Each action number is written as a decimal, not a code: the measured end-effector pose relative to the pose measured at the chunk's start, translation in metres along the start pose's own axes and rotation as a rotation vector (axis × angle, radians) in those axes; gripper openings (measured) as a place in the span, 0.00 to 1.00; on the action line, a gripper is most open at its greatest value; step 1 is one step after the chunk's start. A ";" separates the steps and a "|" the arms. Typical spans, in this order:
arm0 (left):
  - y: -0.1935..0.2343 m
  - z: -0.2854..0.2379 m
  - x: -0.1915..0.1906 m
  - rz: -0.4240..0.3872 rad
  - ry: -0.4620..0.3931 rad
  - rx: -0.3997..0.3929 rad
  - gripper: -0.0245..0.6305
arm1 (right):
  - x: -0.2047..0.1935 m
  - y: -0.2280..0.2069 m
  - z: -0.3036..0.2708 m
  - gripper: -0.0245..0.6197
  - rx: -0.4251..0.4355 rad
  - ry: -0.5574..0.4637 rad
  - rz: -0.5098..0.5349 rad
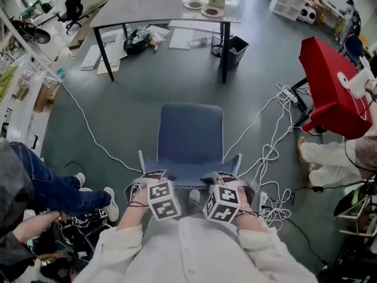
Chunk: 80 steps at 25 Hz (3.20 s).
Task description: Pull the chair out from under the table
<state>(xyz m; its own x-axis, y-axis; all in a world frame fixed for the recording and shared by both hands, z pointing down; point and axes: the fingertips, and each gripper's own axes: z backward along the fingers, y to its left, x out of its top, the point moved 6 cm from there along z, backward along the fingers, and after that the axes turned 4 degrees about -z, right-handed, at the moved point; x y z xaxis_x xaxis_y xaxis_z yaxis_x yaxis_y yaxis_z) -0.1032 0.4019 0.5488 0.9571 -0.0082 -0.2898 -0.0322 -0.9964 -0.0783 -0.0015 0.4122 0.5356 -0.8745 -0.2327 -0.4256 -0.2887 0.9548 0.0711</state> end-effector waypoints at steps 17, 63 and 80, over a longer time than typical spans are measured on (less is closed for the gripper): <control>-0.004 0.006 0.003 0.051 -0.067 -0.123 0.36 | 0.000 0.003 0.004 0.25 0.020 -0.099 -0.043; 0.026 0.086 0.071 0.410 -0.655 0.169 0.06 | 0.016 -0.055 0.143 0.04 -0.146 -0.481 -0.188; 0.033 0.097 0.075 0.522 -0.685 0.170 0.06 | 0.016 -0.051 0.143 0.04 -0.189 -0.594 -0.341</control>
<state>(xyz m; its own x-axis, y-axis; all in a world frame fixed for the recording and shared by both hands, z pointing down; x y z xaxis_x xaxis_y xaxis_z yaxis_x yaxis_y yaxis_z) -0.0601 0.3770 0.4319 0.4262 -0.3525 -0.8331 -0.5121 -0.8532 0.0990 0.0550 0.3863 0.3958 -0.3783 -0.3214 -0.8681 -0.6184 0.7856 -0.0214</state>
